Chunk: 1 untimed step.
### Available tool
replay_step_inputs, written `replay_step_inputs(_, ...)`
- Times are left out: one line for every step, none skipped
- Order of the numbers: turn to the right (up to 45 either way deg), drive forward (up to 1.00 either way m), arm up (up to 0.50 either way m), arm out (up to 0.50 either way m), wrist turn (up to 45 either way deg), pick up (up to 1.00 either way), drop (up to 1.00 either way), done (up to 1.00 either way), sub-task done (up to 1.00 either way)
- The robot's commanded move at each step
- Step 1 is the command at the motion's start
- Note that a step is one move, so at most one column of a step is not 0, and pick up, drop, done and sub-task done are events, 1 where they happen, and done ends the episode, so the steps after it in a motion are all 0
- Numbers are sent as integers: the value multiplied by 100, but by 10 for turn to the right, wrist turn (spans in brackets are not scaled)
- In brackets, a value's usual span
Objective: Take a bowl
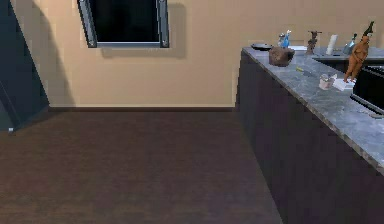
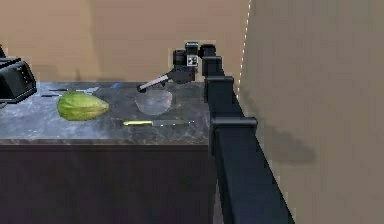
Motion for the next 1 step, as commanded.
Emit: replay_step_inputs(0, 0, -12, 0, 0, 0, 0, 0, 0)
